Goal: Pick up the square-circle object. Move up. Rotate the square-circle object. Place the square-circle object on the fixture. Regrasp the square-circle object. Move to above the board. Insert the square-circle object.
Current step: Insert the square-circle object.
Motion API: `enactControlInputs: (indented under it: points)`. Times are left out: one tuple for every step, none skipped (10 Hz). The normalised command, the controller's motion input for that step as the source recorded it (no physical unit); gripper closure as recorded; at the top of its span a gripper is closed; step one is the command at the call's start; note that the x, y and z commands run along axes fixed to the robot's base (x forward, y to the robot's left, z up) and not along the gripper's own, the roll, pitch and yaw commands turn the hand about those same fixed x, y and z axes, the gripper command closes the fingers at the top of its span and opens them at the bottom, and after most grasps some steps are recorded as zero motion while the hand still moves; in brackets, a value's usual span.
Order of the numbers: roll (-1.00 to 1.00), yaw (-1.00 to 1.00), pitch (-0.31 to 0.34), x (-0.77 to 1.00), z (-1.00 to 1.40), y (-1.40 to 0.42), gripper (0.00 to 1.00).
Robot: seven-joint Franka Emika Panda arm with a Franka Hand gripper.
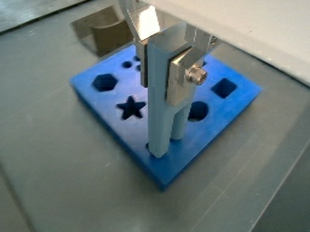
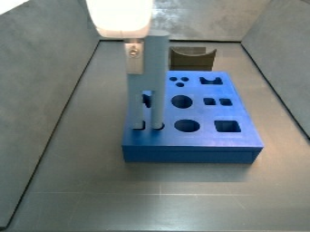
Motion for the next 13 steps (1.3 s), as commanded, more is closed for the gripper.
enactControlInputs:
  points:
    - [0.43, -0.17, 0.120, 0.29, 0.00, -0.01, 1.00]
    - [0.29, -0.17, 0.083, 0.18, -0.01, 0.00, 1.00]
    - [0.00, -0.17, 0.000, 0.00, 0.00, 0.02, 1.00]
    - [0.00, -0.06, -0.063, -0.09, -0.05, 0.02, 1.00]
    - [0.00, -0.04, -0.111, -0.15, -0.10, 0.08, 1.00]
    - [0.00, -0.05, -0.146, -0.25, -0.11, 0.10, 1.00]
    - [0.00, -0.08, -0.189, -0.11, -0.08, 0.01, 1.00]
    - [-0.04, -0.09, -0.174, -0.01, -0.11, 0.00, 1.00]
    - [-0.07, -0.11, -0.111, 0.05, -0.09, 0.00, 1.00]
    - [-0.09, -0.11, -0.069, 0.13, -0.11, 0.00, 1.00]
    - [0.00, -0.10, -0.054, 0.00, -0.12, 0.00, 1.00]
    - [0.00, -0.06, -0.051, 0.00, -0.13, 0.00, 1.00]
    - [0.00, -0.06, -0.080, 0.00, -0.20, 0.00, 1.00]
